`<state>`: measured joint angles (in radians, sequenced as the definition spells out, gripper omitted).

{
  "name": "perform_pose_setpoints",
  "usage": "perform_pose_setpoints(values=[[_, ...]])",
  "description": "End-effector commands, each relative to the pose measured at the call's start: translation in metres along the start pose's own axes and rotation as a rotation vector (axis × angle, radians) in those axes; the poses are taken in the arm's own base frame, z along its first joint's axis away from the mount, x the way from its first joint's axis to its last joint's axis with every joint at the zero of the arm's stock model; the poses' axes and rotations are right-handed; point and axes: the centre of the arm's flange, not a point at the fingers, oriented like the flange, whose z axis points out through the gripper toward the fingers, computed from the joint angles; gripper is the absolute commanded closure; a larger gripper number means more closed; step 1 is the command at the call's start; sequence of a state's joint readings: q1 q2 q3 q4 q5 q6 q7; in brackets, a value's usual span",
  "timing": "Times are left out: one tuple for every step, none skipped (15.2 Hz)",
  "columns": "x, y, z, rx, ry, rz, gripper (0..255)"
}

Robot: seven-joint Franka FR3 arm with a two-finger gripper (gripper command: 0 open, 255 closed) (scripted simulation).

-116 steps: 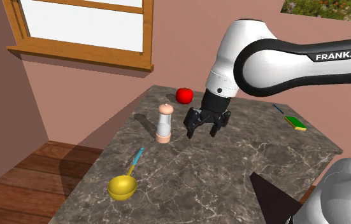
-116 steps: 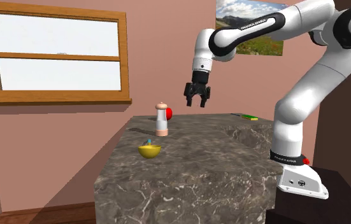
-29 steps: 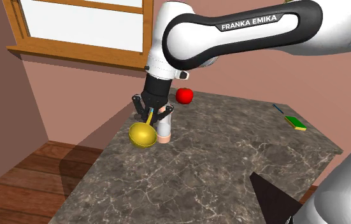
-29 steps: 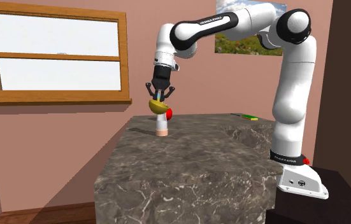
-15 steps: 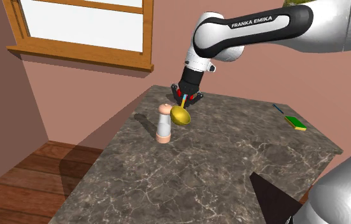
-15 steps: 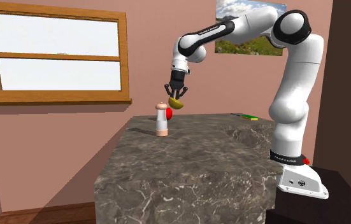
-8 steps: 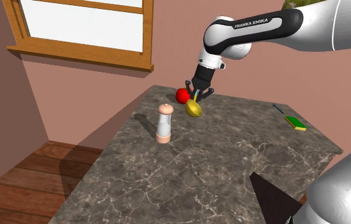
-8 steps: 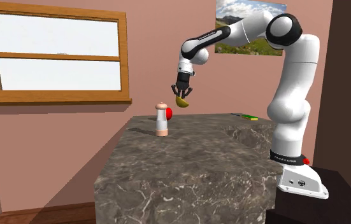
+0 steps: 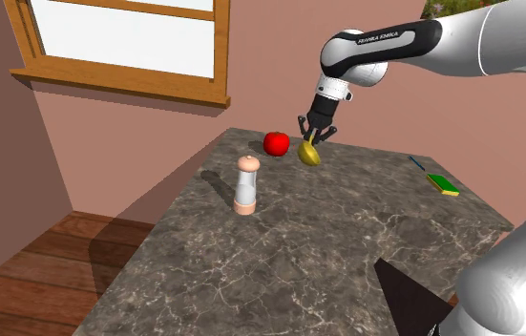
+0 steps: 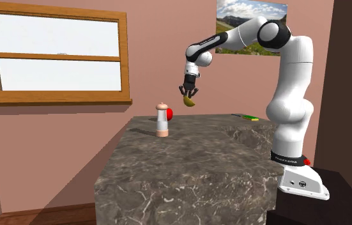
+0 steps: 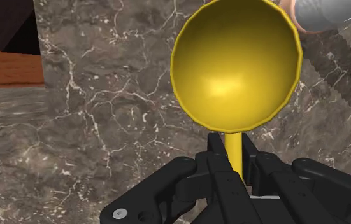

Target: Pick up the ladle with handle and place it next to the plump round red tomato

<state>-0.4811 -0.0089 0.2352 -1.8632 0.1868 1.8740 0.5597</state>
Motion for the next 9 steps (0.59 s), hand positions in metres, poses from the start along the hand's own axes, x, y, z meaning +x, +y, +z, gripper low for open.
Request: perform_pose_setpoints(values=[[0.023,0.011,-0.004,0.000,0.000,-0.001,255],[0.034,0.018,-0.006,0.000,0.000,-0.001,255],[0.045,0.025,-0.008,0.000,0.000,-0.001,255],[0.056,0.032,-0.010,0.000,0.000,-0.001,255],[0.067,0.039,-0.012,0.000,0.000,-0.001,255],[0.078,0.045,-0.014,0.000,0.000,-0.001,255],[0.089,0.052,-0.016,0.000,0.000,-0.001,255],[0.100,0.059,-0.019,0.000,0.000,-0.001,255],[0.111,0.066,-0.021,0.000,0.000,-0.001,255]])
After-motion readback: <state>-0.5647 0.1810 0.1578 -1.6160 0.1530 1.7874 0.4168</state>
